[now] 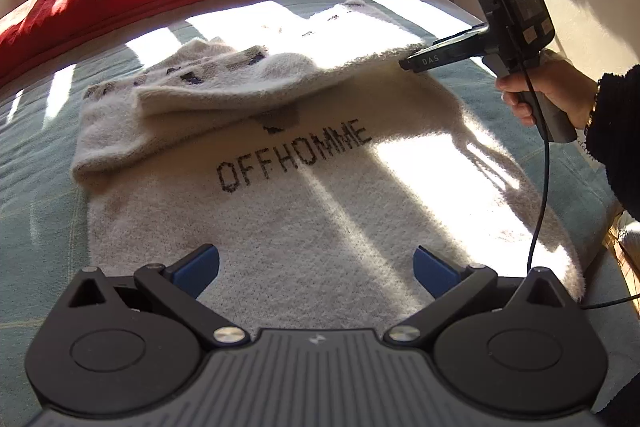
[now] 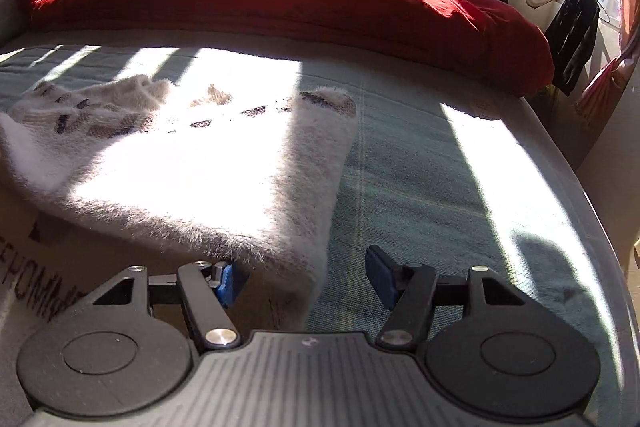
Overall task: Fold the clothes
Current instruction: 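Move the open left tool to the folded sleeve cuff on the sweater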
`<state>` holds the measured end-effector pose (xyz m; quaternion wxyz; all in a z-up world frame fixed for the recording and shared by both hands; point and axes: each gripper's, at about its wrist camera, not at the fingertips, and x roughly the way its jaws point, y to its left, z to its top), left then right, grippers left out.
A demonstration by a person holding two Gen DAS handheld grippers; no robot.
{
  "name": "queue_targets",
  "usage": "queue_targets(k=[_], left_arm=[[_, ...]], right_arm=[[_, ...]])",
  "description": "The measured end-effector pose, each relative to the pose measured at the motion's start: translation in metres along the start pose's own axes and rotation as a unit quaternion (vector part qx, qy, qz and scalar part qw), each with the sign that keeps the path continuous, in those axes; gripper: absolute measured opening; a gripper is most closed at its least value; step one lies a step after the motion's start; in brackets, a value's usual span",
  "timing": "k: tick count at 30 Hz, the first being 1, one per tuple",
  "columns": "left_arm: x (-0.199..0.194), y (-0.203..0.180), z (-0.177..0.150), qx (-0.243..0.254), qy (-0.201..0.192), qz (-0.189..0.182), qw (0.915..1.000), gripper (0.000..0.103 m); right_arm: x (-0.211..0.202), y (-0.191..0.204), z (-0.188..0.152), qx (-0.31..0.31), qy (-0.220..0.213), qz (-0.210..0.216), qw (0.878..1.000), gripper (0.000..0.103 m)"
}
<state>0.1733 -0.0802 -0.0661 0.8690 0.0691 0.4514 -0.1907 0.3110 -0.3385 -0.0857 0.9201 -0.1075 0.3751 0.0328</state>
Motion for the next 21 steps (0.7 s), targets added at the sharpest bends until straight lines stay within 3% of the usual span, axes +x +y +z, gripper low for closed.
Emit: queue_targets(k=[4,7,9,16,19,21], left_arm=[[0.008,-0.001,0.002,0.001,0.006,-0.005,1.0,0.102],[0.011,-0.004,0.003,0.004,0.007,-0.009,0.9999,0.102],[0.012,-0.006,0.003,0.006,0.007,-0.01,0.9999,0.102],[0.008,0.024,0.011,-0.061,-0.024,-0.034,0.9972,0.102],[0.007,0.057,0.025,-0.141,-0.06,-0.072,0.9856,0.102],[0.012,0.083,0.036,-0.209,-0.083,-0.103,0.9689,0.101]], right_arm=[[0.009,-0.02,-0.008,0.019,0.018,-0.032,0.999,0.068],[0.015,-0.033,-0.014,0.065,0.032,-0.014,0.997,0.068],[0.015,-0.031,-0.016,0.064,0.035,-0.014,0.997,0.069],[0.002,-0.026,-0.014,0.064,0.046,0.005,0.997,0.069],[-0.007,-0.025,-0.015,0.066,0.044,0.016,0.997,0.069],[-0.012,-0.024,-0.016,0.068,0.043,0.023,0.996,0.069]])
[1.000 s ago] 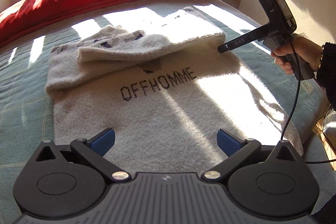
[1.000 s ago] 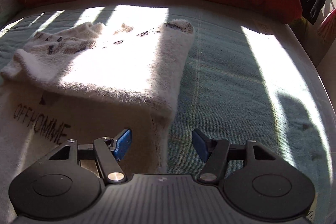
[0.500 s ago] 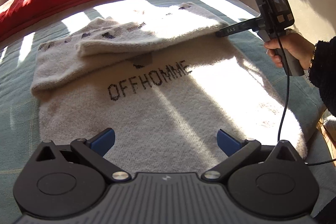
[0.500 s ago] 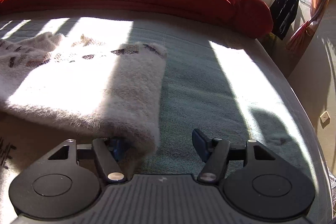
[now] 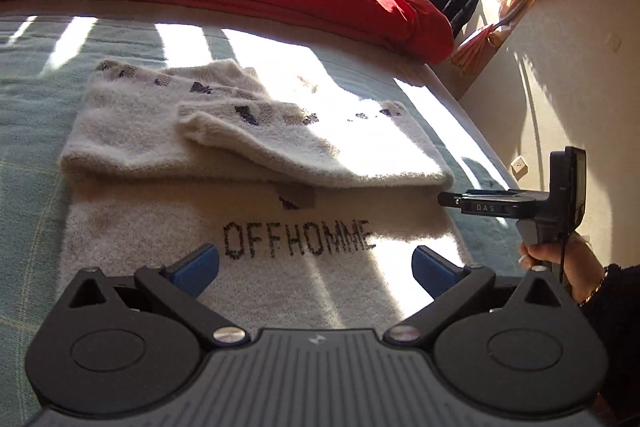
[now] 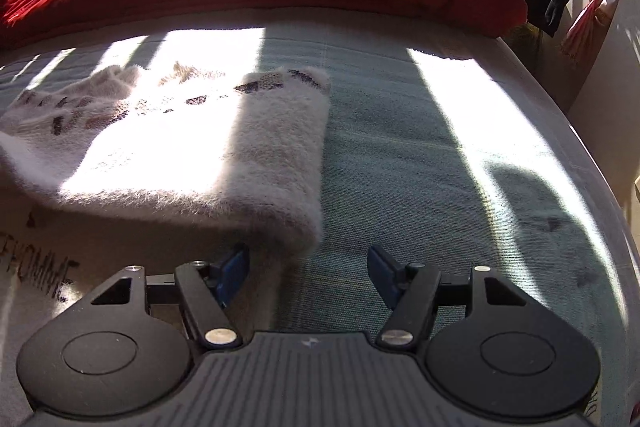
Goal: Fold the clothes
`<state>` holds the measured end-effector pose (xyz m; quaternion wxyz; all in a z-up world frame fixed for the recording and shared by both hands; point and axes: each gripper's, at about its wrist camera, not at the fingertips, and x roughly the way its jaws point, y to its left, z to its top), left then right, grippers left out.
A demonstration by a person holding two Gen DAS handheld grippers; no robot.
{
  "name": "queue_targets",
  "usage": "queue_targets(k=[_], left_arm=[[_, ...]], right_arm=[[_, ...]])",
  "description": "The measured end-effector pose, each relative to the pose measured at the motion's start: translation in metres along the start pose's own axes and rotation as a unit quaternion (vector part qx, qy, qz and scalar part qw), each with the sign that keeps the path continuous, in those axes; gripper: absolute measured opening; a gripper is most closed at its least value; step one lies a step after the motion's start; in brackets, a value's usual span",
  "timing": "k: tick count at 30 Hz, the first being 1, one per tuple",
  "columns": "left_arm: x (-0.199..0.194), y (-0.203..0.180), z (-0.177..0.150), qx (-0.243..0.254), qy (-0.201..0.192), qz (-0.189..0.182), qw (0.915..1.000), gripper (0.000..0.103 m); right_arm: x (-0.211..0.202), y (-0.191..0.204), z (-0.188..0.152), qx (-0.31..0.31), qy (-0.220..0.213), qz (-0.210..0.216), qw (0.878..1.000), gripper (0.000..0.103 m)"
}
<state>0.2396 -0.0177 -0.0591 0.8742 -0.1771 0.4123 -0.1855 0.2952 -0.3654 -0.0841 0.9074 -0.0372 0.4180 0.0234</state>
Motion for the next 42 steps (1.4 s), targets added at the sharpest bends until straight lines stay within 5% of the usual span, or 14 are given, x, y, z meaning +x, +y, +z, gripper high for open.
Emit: queue_targets(k=[2,8,15,20,24,29,33,35,37,42], left_arm=[[0.009,0.023,0.019,-0.079,-0.02,-0.031,0.9962,0.097],[0.063,0.074,0.05,-0.239,-0.028,-0.081,0.9673,0.074],[0.116,0.1,0.057,-0.297,-0.014,-0.068,0.9523,0.07],[0.138,0.11,0.065,-0.306,-0.029,-0.069,0.949,0.067],[0.146,0.105,0.079,-0.269,-0.012,-0.029,0.9627,0.006],[0.134,0.081,0.102,-0.18,-0.03,-0.005,0.9831,0.005],[0.12,0.071,0.116,-0.132,-0.062,-0.008,0.9892,0.005],[0.115,0.068,0.121,-0.113,-0.074,-0.01,0.9908,0.005],[0.121,0.074,0.115,-0.109,-0.06,0.006,0.9922,0.006],[0.139,0.095,0.093,-0.116,-0.027,0.038,0.9921,0.007]], right_arm=[[-0.005,0.001,-0.001,0.001,-0.001,0.007,1.0,0.069],[-0.02,0.004,-0.004,0.007,-0.004,0.028,1.0,0.069],[-0.021,0.01,-0.002,0.011,-0.008,0.045,0.999,0.069],[-0.022,0.018,-0.001,0.007,-0.006,0.062,0.998,0.069],[-0.027,0.024,-0.001,0.0,-0.006,0.076,0.997,0.069],[-0.042,0.028,0.004,-0.009,-0.021,0.087,0.996,0.069],[-0.038,0.027,0.02,-0.007,-0.035,0.1,0.994,0.067],[-0.034,0.027,0.029,-0.004,-0.042,0.106,0.993,0.055],[-0.03,0.026,0.038,-0.002,-0.049,0.112,0.992,0.026],[0.001,0.027,0.048,-0.001,-0.027,0.1,0.995,0.021]])
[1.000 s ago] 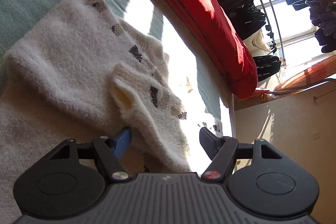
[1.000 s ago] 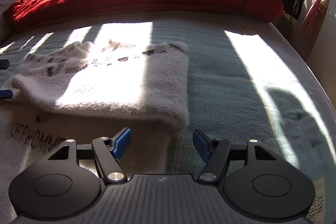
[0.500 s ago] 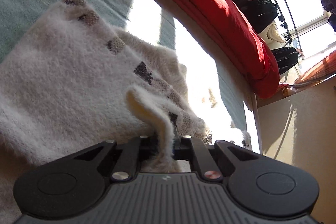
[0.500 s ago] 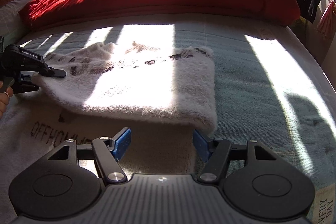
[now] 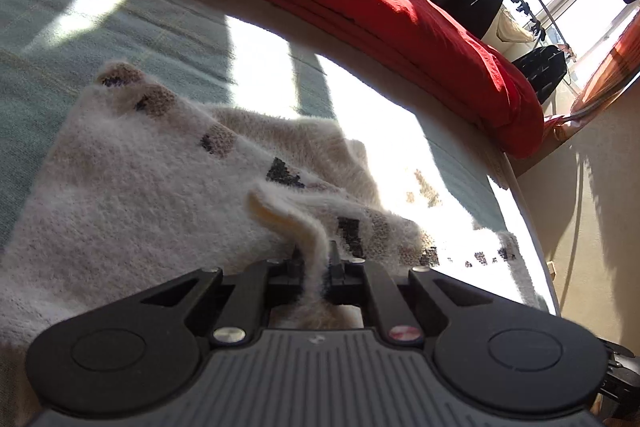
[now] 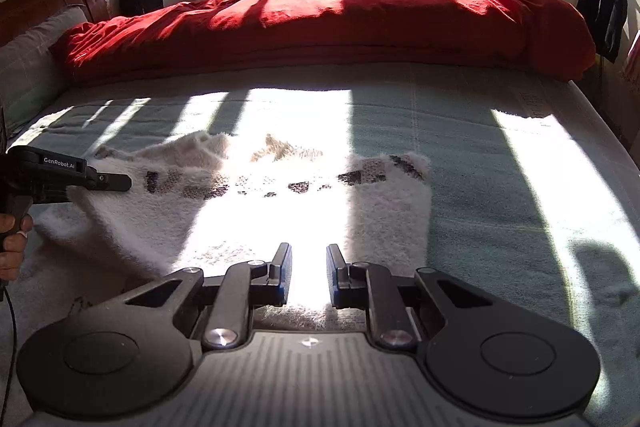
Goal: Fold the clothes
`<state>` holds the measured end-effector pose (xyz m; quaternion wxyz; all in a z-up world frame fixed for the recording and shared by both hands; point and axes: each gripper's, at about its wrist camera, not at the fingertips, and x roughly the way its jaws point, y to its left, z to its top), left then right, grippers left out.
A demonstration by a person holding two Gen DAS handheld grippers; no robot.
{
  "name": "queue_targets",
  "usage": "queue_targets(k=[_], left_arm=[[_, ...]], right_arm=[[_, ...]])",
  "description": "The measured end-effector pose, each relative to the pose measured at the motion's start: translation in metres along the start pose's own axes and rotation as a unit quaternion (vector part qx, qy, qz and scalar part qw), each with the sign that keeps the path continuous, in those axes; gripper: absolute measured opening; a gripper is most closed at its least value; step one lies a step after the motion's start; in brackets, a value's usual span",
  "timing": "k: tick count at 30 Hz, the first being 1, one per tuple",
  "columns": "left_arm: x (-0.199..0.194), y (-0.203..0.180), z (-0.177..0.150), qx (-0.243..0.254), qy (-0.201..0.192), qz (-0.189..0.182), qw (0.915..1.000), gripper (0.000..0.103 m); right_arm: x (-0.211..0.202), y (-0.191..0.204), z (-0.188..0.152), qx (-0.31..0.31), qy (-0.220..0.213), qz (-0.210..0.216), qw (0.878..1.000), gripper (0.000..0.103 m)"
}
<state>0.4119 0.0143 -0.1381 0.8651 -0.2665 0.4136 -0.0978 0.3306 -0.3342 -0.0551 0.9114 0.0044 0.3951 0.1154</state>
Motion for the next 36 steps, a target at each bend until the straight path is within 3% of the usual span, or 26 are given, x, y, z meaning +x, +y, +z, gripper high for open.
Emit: queue_targets(k=[4,10,14,17,22,25,26,28,33,36], left_arm=[[-0.002,0.012,-0.008,0.001,0.002,-0.004,1.0,0.013],[-0.031,0.005,-0.007,0.053,-0.002,0.015,0.9985,0.012],[-0.046,-0.03,-0.004,0.113,-0.021,0.005,0.9934,0.013],[-0.056,-0.057,-0.002,0.158,-0.035,-0.004,0.9869,0.015],[-0.009,-0.122,-0.021,0.211,0.014,-0.094,0.9728,0.019],[0.022,-0.149,-0.04,0.235,0.046,-0.128,0.9624,0.02],[0.033,-0.155,-0.046,0.244,0.057,-0.128,0.9596,0.021],[0.059,-0.156,-0.057,0.25,0.091,-0.093,0.9594,0.022],[0.06,-0.138,-0.059,0.214,0.107,-0.111,0.9646,0.021],[0.04,-0.132,-0.053,0.233,0.074,-0.093,0.9651,0.025]], right_arm=[[0.03,-0.019,-0.02,0.009,0.041,-0.034,0.999,0.015],[0.008,-0.027,-0.017,0.035,0.016,-0.015,0.999,0.015],[-0.007,-0.033,0.003,0.036,-0.02,-0.012,0.999,0.015],[0.008,-0.039,0.017,0.037,-0.013,-0.018,0.999,0.015],[0.05,-0.05,0.008,0.042,0.033,-0.036,0.998,0.014],[0.051,-0.056,-0.001,0.054,0.03,-0.03,0.998,0.014],[0.05,-0.057,-0.001,0.055,0.03,-0.028,0.998,0.014],[0.046,-0.057,0.002,0.05,0.033,-0.026,0.998,0.014],[0.028,-0.059,0.021,0.048,-0.002,-0.015,0.999,0.015],[0.038,-0.064,0.038,0.056,-0.013,-0.012,0.998,0.016]])
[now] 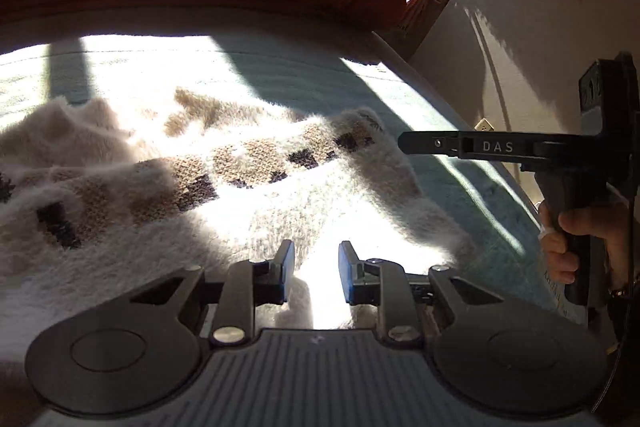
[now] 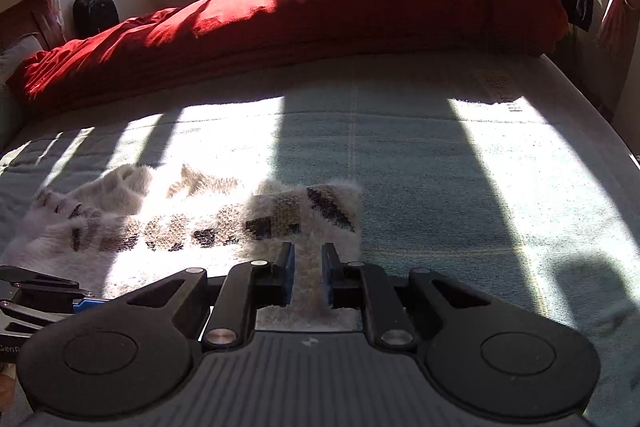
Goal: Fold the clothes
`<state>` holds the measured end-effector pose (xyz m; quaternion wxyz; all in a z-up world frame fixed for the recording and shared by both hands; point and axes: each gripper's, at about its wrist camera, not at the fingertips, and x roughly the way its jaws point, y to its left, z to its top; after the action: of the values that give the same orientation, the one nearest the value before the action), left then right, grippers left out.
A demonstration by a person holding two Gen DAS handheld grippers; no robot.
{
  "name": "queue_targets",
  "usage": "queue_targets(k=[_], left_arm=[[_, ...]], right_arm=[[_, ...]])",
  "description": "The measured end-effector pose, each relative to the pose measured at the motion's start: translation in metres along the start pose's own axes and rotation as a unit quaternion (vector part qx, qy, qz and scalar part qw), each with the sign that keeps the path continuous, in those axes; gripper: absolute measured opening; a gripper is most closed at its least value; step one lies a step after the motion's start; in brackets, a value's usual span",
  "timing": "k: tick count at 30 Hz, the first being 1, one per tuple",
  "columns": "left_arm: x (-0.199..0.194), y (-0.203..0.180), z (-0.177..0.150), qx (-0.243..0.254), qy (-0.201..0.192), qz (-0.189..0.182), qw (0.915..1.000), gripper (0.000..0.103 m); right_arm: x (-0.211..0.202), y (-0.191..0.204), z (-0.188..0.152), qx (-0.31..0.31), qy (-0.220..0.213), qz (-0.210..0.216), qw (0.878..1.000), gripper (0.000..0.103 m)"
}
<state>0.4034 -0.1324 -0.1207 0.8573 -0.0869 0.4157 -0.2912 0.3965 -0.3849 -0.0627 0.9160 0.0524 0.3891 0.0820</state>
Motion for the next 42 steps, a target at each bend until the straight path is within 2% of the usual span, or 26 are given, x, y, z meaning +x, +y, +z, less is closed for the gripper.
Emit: queue_targets(k=[3,5,6,10,12,14,15,17,19,21,23,25,27,31,35,39,42], left_arm=[[-0.019,0.008,0.0,0.013,-0.029,0.036,0.9989,0.027],[-0.025,0.024,-0.002,0.0,-0.041,0.071,0.9966,0.033],[-0.023,0.034,-0.003,-0.013,-0.031,0.086,0.9957,0.04],[-0.032,0.062,-0.006,-0.072,-0.034,0.056,0.9953,0.038],[-0.047,0.065,-0.001,-0.069,-0.054,0.069,0.9937,0.039],[-0.056,0.075,0.0,-0.075,-0.075,0.086,0.9906,0.046],[-0.054,0.084,-0.003,-0.085,-0.067,0.094,0.9897,0.05],[-0.051,0.102,-0.008,-0.107,-0.047,0.11,0.9871,0.049],[-0.059,0.101,-0.011,-0.103,-0.048,0.108,0.9877,0.048],[-0.068,0.1,-0.014,-0.097,-0.049,0.106,0.9884,0.048],[-0.076,0.099,-0.017,-0.092,-0.051,0.103,0.9891,0.048],[-0.085,0.097,-0.02,-0.087,-0.052,0.101,0.9897,0.055],[-0.087,0.085,-0.023,-0.049,-0.052,0.104,0.992,0.057],[-0.087,0.078,-0.028,-0.033,-0.044,0.111,0.9923,0.063],[-0.086,0.071,-0.033,-0.017,-0.036,0.118,0.9922,0.063],[-0.086,0.064,-0.038,-0.002,-0.029,0.125,0.9918,0.066],[-0.086,0.059,-0.042,0.009,-0.023,0.13,0.9912,0.073]], right_arm=[[0.024,-0.001,0.007,0.012,0.014,-0.002,1.0,0.016],[0.043,-0.001,0.003,0.011,0.039,-0.014,0.999,0.016],[0.05,-0.001,0.0,0.01,0.045,-0.018,0.999,0.015],[0.047,0.003,-0.003,0.006,0.044,-0.028,0.999,0.017],[0.034,0.011,-0.002,0.0,0.038,-0.021,0.999,0.023],[0.019,0.021,-0.003,-0.007,0.033,0.002,0.999,0.025],[0.013,0.025,-0.005,-0.009,0.034,0.013,0.999,0.026],[0.006,0.032,-0.013,-0.01,0.043,0.032,0.999,0.029],[0.001,0.036,-0.026,-0.009,0.063,0.042,0.997,0.031],[-0.003,0.037,-0.041,-0.021,0.075,0.031,0.997,0.031],[-0.014,0.036,-0.051,-0.022,0.07,0.026,0.997,0.031],[-0.028,0.041,-0.053,-0.028,0.054,0.027,0.998,0.033],[-0.038,0.046,-0.055,-0.036,0.041,0.027,0.998,0.039],[-0.03,0.053,-0.064,-0.05,0.055,0.014,0.997,0.042],[-0.026,0.061,-0.072,-0.061,0.065,0.001,0.996,0.042],[-0.043,0.076,-0.064,-0.056,0.039,0.035,0.997,0.042],[-0.032,0.084,-0.065,-0.049,0.053,0.04,0.997,0.042]])
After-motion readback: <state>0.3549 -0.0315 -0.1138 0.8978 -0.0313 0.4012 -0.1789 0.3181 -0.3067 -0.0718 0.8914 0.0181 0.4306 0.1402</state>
